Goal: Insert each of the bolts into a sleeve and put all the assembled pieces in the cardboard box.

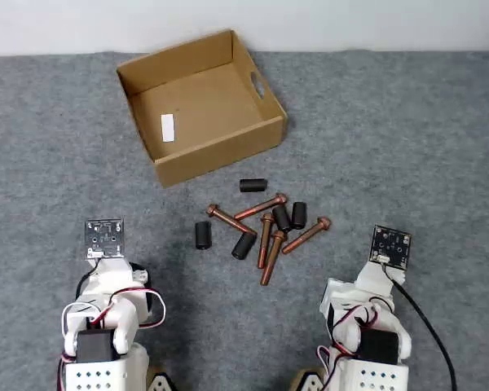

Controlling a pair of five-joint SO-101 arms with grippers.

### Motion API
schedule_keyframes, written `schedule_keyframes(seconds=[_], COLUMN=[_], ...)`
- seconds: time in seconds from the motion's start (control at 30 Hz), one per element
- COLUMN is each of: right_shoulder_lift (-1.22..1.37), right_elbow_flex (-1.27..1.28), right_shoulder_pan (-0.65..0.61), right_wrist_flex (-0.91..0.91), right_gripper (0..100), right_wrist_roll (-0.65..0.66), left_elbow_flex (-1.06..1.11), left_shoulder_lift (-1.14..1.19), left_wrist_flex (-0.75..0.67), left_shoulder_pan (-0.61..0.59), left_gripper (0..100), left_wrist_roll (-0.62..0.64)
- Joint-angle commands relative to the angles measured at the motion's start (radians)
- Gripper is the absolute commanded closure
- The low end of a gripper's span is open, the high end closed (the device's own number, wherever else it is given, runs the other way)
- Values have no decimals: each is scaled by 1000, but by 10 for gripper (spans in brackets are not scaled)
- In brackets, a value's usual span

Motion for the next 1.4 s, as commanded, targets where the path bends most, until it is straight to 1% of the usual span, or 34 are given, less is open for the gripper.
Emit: schedule_keyframes(seconds=[0.0, 1.03, 1.37], right_shoulder_lift=[-4, -4, -4], right_elbow_flex=[17, 17, 17], right_shoulder_pan=[1, -4, -176], right_wrist_flex=[8, 8, 8], right_gripper=[989, 989, 987], right_wrist_roll=[9, 9, 9], left_elbow_flex=[-12, -12, -12], left_shoulder_lift=[-8, -8, -8], left_wrist_flex=[3, 3, 3], left_shoulder_pan=[-2, -2, -2], left_gripper=[993, 993, 993], left_wrist_roll=[6, 6, 6])
